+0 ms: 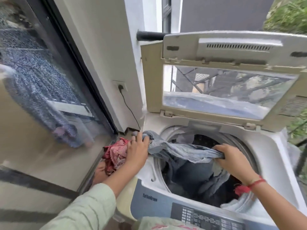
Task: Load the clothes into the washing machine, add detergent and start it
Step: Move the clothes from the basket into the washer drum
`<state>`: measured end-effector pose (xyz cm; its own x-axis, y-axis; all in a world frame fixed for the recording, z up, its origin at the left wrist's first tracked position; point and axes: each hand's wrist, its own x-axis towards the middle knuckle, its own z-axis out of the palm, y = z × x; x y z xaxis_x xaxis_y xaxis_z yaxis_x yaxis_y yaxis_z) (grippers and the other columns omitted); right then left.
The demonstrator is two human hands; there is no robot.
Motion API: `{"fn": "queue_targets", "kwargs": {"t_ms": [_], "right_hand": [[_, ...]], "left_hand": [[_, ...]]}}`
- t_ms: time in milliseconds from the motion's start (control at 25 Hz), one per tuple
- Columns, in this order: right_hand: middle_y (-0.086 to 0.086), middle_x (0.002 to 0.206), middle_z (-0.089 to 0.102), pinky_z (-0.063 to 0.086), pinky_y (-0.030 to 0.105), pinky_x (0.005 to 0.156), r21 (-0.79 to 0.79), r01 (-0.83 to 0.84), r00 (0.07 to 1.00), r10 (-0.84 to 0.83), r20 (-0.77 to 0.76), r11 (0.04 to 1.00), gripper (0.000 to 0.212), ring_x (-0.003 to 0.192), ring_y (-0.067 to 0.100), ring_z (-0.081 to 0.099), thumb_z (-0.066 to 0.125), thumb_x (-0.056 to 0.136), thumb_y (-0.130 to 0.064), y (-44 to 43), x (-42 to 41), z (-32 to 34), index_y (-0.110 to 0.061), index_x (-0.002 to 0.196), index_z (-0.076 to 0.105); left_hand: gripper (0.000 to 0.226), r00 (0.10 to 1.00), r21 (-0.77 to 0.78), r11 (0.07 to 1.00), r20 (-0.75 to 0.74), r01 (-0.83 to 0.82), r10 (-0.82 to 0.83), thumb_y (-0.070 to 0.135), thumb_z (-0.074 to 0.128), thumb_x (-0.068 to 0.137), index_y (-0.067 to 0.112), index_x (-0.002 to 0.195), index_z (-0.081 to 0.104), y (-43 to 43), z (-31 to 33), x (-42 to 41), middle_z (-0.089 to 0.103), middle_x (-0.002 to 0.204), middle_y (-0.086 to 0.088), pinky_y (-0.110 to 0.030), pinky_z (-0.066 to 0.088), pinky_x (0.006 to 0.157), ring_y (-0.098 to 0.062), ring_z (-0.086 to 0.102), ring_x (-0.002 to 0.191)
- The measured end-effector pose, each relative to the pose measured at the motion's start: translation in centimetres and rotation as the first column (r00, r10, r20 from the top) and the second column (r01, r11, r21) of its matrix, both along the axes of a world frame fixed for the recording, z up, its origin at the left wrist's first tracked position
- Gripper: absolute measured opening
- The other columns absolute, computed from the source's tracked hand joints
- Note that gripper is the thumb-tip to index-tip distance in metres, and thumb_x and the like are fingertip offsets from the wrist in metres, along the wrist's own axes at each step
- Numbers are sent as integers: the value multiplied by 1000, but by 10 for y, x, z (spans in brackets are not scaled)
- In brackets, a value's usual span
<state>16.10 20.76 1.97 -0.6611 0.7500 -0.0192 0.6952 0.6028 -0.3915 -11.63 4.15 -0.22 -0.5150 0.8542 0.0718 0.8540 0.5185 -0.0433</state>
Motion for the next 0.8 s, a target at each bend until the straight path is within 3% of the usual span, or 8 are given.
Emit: {"fn": "queue_targets", "kwargs": {"t_ms": [80,240,320,400,520,640,720,800], "right_hand": [[3,87,67,47,34,68,46,102,991,-97,-94,994,32,87,30,65,67,64,-5,9,14,23,-19,93,71],[13,82,67,35,26,68,99,420,851,-353,-389,902,29,80,29,62,64,71,-2,25,57,75,-11,97,71],[13,83,66,34,26,70,101,488,792,-390,-470,867,28,78,22,57,64,72,1,30,78,92,-8,98,70],[9,82,64,34,26,69,62,438,851,-391,-349,897,27,80,18,55,63,74,4,34,92,92,-10,96,69],[3,81,62,34,28,64,-176,75,991,-53,126,982,14,80,17,56,68,78,-7,36,97,74,-11,91,66],[7,82,61,35,30,64,-305,17,902,117,416,952,19,78,20,54,68,83,-23,56,80,51,-8,93,64],[12,89,66,40,30,68,-155,91,929,-28,369,984,19,84,24,59,65,82,-21,80,60,47,-9,97,65],[14,101,68,45,32,76,-12,207,976,-206,76,978,30,97,30,62,60,76,-6,91,41,48,-13,105,67]], "left_hand": [[26,993,68,992,-72,103,-98,6,35,76,11,93,55,10,17,16,55,98,-16,-40,46,66,-33,54,83],[29,926,362,899,188,245,-328,-2,43,72,7,99,50,70,66,59,44,100,-12,-38,39,79,-31,42,92],[35,862,398,869,283,293,-420,-2,45,76,8,110,49,100,79,67,38,103,-7,-33,34,86,-29,39,101],[50,845,179,927,381,330,-374,6,44,85,15,134,42,122,71,59,37,124,-11,-39,30,100,-30,34,120],[52,840,-210,900,484,383,-245,15,39,95,28,145,30,144,45,29,15,155,-9,-46,15,114,-29,16,142],[49,701,-134,884,666,447,-254,6,37,95,24,140,38,159,44,2,30,152,-7,-39,24,115,-24,31,137],[40,627,-11,936,746,351,-226,12,39,97,23,134,46,167,60,-2,42,145,-6,-37,36,105,-22,46,123],[46,597,168,982,781,86,-186,2,34,95,15,139,43,170,70,10,46,140,-11,-30,40,90,-23,52,108]]}}
